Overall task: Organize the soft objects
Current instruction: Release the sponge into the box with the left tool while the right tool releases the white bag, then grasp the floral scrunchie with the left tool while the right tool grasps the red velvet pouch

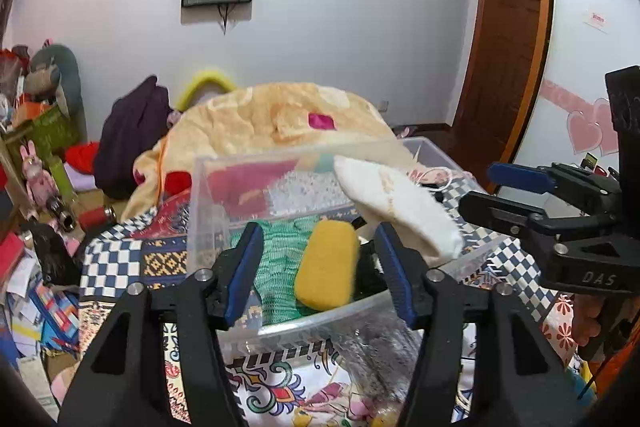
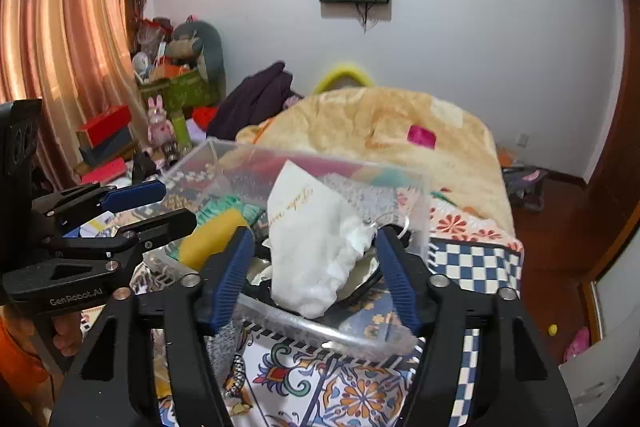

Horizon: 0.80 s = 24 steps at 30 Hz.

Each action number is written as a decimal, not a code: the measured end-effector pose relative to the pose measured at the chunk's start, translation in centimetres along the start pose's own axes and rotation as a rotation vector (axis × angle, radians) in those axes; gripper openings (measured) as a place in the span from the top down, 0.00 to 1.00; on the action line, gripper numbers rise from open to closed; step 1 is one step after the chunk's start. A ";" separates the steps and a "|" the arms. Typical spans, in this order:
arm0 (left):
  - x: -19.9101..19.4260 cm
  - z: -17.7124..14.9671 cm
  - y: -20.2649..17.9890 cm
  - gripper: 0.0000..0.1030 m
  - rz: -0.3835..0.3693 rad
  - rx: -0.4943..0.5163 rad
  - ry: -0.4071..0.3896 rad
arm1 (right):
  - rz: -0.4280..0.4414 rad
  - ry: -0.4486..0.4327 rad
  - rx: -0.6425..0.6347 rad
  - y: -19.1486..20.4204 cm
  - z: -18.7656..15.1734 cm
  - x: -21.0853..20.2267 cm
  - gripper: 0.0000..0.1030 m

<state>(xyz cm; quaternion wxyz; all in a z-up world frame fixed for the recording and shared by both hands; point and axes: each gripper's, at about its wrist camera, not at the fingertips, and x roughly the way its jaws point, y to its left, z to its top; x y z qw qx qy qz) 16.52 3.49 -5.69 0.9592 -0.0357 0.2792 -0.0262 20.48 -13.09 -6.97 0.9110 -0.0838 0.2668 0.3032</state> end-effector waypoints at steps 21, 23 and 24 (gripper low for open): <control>-6.8 -5.4 -0.3 0.04 -0.016 -0.029 -0.007 | -0.003 -0.055 0.014 1.9 -6.1 -5.8 0.05; -6.5 -6.5 -0.3 0.04 0.005 -0.027 0.009 | 0.014 -0.027 0.022 2.2 -6.9 -5.4 0.05; -6.4 -7.1 -0.4 0.04 0.017 -0.022 0.017 | 0.017 -0.008 0.023 2.4 -7.3 -5.0 0.05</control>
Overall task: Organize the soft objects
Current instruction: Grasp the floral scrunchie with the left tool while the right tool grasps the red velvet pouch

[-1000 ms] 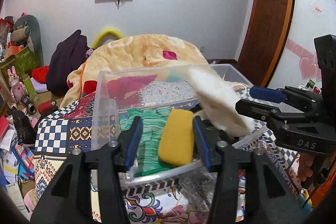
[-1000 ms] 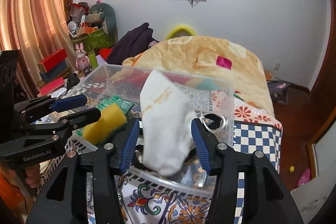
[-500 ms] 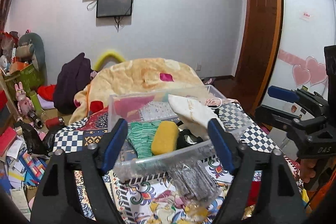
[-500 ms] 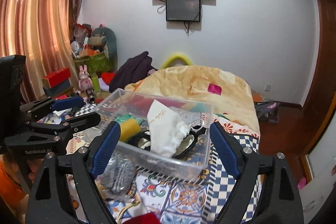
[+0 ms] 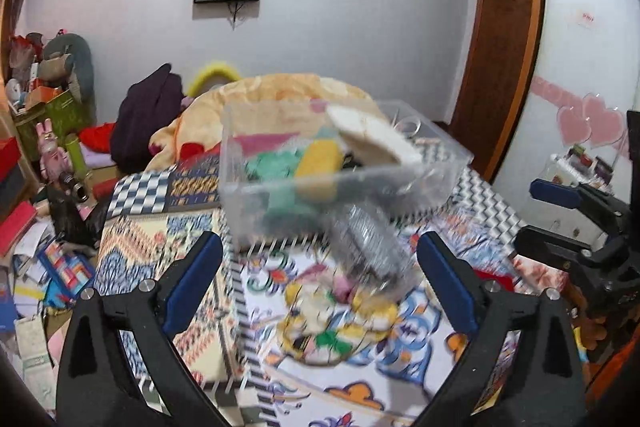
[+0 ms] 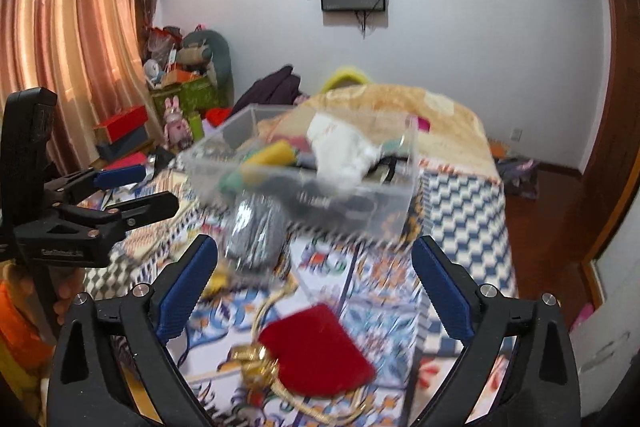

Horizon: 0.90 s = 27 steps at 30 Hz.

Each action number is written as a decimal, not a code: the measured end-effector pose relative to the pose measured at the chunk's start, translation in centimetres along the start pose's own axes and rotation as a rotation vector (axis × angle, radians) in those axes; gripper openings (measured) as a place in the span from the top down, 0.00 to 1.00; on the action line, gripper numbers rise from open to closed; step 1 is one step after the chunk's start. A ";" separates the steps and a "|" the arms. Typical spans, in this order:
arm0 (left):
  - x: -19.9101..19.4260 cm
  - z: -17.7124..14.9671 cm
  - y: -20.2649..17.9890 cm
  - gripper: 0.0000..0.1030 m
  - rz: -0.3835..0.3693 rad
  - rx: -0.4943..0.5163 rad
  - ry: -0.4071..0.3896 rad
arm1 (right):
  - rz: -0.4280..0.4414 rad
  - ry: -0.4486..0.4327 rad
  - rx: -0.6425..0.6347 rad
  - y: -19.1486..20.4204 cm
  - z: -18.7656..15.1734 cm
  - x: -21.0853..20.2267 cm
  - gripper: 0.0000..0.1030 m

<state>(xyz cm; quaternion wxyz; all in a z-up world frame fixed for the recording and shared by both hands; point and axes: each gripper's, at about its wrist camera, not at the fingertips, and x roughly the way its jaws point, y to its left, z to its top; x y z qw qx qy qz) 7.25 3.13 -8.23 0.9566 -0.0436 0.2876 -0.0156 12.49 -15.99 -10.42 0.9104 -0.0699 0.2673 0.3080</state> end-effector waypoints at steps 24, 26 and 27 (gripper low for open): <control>4.5 -5.7 -1.4 0.27 -0.001 -0.010 0.164 | 0.017 0.180 -0.001 0.8 -6.4 2.8 0.22; 4.4 -5.7 -1.4 0.37 0.000 -0.009 0.156 | 0.022 0.171 0.008 0.6 -6.4 2.7 0.36; 4.3 -5.8 -1.2 0.39 -0.003 -0.009 0.152 | 0.029 0.168 0.017 0.5 -6.3 2.6 0.43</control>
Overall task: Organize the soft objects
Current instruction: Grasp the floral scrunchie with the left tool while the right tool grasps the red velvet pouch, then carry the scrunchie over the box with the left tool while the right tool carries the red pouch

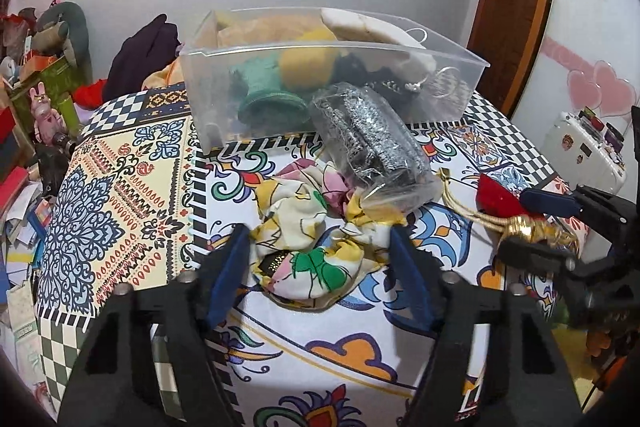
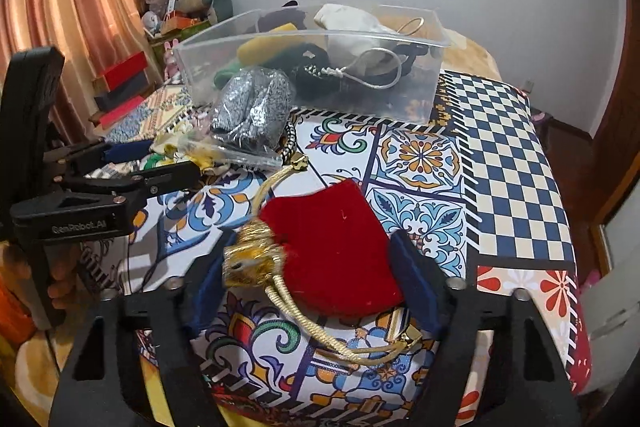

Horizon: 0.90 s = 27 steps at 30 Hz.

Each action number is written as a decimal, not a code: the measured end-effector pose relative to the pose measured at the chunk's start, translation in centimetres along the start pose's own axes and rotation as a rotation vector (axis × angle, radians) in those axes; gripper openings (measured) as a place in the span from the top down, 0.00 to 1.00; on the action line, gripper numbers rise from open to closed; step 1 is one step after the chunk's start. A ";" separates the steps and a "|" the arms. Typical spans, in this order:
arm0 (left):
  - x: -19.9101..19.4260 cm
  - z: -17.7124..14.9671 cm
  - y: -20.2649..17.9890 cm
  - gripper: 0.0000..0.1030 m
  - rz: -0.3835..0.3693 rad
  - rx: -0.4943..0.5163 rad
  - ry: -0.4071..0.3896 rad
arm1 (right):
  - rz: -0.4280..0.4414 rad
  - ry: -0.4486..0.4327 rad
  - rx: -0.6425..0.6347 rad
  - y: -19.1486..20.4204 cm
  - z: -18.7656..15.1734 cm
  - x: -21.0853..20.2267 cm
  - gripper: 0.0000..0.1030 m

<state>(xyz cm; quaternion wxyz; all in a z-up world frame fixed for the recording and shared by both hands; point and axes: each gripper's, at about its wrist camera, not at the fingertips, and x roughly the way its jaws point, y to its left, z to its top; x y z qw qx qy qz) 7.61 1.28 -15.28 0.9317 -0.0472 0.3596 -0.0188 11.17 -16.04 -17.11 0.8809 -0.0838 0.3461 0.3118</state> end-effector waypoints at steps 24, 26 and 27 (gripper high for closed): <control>-6.2 3.0 0.2 0.84 -0.049 0.020 -0.177 | 0.023 -0.158 0.071 -1.5 3.7 -4.0 0.73; -6.8 3.6 0.5 0.84 -0.041 0.019 -0.197 | 0.014 -0.180 0.065 -1.6 4.4 -4.3 0.73; -7.0 3.9 0.6 0.84 -0.034 0.019 -0.207 | 0.011 -0.200 0.064 -1.7 5.0 -4.6 0.73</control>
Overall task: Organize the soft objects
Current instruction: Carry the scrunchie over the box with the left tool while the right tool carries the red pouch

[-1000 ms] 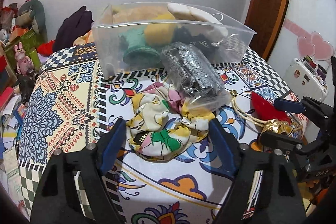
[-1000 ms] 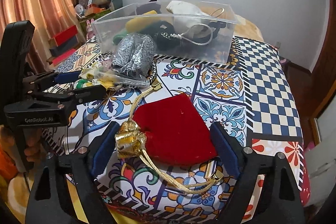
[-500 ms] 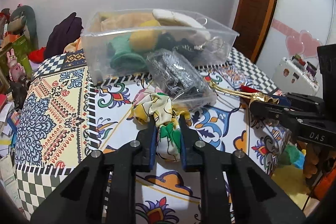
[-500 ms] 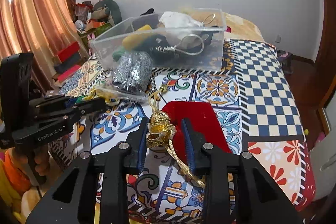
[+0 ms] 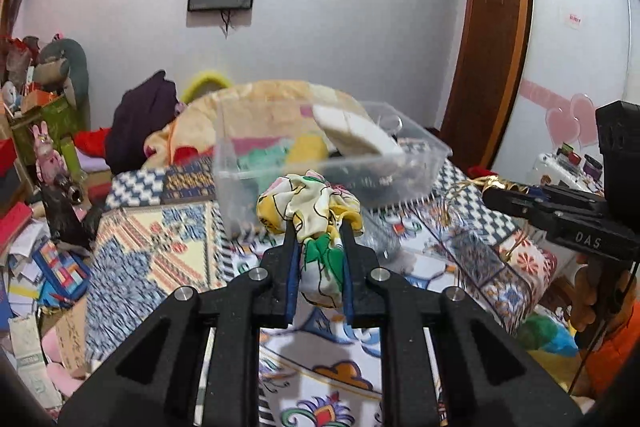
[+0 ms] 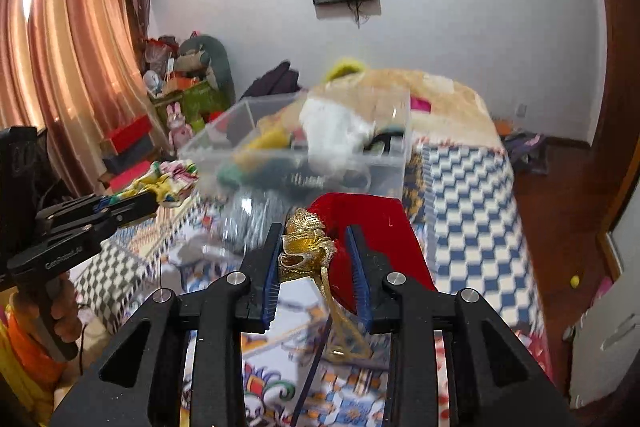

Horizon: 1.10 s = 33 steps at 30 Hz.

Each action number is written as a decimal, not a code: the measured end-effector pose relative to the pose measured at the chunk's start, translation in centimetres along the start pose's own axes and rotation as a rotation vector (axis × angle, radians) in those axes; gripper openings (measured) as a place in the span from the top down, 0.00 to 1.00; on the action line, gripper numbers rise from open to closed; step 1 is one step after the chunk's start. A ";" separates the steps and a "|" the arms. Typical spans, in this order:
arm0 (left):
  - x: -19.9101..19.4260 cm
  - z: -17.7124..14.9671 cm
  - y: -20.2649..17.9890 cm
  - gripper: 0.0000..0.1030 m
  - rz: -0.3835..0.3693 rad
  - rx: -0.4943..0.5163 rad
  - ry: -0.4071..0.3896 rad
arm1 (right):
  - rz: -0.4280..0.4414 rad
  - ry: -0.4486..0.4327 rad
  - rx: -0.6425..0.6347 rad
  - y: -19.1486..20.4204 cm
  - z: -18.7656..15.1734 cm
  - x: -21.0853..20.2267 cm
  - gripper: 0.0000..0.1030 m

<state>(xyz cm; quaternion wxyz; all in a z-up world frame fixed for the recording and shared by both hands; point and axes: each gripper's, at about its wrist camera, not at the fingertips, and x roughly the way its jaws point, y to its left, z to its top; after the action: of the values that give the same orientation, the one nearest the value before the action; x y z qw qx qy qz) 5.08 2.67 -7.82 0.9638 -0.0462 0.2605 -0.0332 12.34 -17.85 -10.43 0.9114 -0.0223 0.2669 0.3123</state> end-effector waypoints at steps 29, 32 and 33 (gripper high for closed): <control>9.4 6.0 3.5 0.83 0.085 -0.010 0.033 | -0.038 -0.020 0.006 -0.6 5.8 8.5 0.73; 10.5 5.9 3.7 0.83 0.062 -0.025 0.065 | -0.025 0.003 0.021 -1.0 5.4 9.0 0.72; 10.7 5.8 3.7 0.83 0.051 -0.027 0.073 | -0.020 0.012 0.022 -1.1 5.3 9.2 0.72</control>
<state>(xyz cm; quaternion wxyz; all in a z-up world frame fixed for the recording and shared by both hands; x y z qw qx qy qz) 17.43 5.76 -8.57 0.9534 -0.0511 0.2973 -0.0066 21.60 -12.52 -10.65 0.9131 -0.0167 0.2757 0.2999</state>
